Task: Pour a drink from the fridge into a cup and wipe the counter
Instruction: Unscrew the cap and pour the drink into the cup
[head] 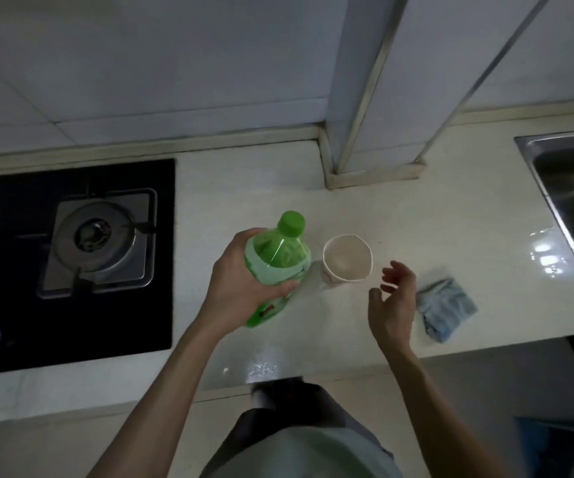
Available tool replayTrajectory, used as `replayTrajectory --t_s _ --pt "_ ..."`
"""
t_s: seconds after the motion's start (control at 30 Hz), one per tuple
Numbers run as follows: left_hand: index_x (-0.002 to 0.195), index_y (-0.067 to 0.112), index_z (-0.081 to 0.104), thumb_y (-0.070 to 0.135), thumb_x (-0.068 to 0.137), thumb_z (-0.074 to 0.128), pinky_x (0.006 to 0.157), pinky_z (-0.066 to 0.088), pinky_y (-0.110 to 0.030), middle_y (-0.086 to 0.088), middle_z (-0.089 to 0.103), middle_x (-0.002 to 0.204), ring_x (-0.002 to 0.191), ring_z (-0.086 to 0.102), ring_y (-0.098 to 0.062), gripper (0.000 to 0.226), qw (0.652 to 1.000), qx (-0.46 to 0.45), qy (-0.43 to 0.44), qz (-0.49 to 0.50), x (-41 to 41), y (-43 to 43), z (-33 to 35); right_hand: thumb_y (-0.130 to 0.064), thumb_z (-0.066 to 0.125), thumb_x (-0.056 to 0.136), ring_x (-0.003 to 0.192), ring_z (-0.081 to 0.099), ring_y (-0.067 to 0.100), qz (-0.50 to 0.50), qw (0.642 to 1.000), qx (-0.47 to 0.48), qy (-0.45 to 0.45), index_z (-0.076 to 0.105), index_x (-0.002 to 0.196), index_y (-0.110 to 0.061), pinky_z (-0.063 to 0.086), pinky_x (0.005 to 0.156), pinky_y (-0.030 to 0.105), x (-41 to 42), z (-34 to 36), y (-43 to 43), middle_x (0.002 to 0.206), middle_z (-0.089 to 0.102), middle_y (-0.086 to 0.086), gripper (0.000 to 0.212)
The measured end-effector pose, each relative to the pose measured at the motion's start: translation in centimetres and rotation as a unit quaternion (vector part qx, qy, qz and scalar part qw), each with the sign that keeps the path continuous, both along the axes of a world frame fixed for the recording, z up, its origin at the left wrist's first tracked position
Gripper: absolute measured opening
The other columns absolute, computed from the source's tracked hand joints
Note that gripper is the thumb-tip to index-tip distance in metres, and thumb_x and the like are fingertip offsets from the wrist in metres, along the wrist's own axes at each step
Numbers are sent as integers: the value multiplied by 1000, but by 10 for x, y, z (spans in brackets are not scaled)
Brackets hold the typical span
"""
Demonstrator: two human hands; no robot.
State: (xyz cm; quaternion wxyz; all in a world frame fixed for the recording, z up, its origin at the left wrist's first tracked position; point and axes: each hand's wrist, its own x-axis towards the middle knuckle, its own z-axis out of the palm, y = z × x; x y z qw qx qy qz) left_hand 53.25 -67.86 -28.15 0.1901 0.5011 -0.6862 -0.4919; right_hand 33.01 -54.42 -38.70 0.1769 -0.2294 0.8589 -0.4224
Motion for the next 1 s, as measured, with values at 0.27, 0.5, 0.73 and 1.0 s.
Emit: replayTrajectory --t_s 0.27,0.5,0.73,1.0 --pt "126 28 52 27 52 94 80 37 2 17 58 117 96 55 7 85 998 -55 30 -4 27 49 10 -52 47 89 51 50 18 173 978 -65 102 55 65 -13 41 50 35 50 127 -10 55 55 -2 46" --pt "134 25 47 36 55 91 90 37 -19 10 53 131 116 50 -8 91 994 -101 -3 -48 41 87 13 -69 37 89 42 42 19 266 904 121 312 41 49 -11 30 49 28 88 180 -10 44 40 -1 70" --pt "135 30 47 40 52 93 99 47 -36 14 56 131 118 54 -8 95 995 -84 18 -40 58 99 32 -52 42 93 41 33 18 311 866 156 359 35 47 -11 29 51 27 103 201 -13 45 35 1 62" --pt "128 49 41 16 52 96 83 53 -19 21 59 122 111 59 3 100 979 -45 155 125 36 114 32 -42 47 86 38 22 15 353 828 52 432 23 44 -15 18 48 21 92 252 -45 41 22 -3 56"
